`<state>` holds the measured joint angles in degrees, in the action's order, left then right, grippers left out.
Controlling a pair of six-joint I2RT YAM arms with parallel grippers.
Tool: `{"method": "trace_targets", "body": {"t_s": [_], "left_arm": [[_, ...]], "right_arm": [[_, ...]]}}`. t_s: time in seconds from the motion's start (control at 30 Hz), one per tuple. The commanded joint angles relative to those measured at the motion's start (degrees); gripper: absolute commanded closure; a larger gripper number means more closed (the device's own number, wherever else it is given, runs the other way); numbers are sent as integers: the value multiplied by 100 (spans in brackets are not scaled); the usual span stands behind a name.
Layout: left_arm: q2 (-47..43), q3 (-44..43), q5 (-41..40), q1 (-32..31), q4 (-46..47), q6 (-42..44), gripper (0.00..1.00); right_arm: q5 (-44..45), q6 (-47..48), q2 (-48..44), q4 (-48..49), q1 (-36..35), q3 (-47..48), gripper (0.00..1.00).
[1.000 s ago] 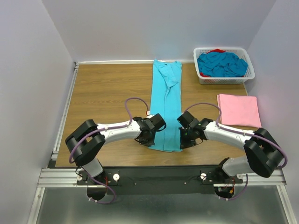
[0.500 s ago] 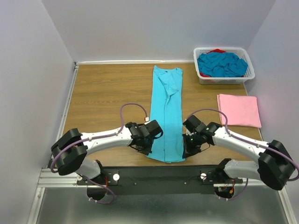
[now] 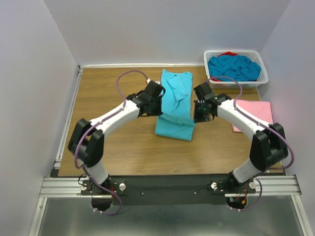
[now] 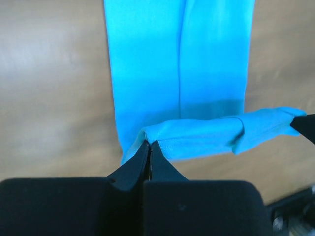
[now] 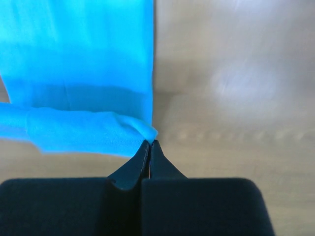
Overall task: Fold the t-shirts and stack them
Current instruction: Fold the tshirt
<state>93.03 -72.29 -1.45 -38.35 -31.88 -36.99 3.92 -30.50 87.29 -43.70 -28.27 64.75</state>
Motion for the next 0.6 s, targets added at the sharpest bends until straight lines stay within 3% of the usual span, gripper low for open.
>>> {"method": "trace_targets", "body": {"t_s": [0.0, 0.17, 0.57], "left_arm": [[819, -976, -452, 266, 305, 614, 100], [1515, -1691, -593, 538, 489, 869, 100], [2306, -1981, -497, 934, 1184, 1168, 100]], "right_arm": [[601, 676, 708, 248, 321, 783, 99], [618, 896, 1308, 512, 515, 1530, 99], [539, 1091, 2599, 714, 718, 2586, 99]]}}
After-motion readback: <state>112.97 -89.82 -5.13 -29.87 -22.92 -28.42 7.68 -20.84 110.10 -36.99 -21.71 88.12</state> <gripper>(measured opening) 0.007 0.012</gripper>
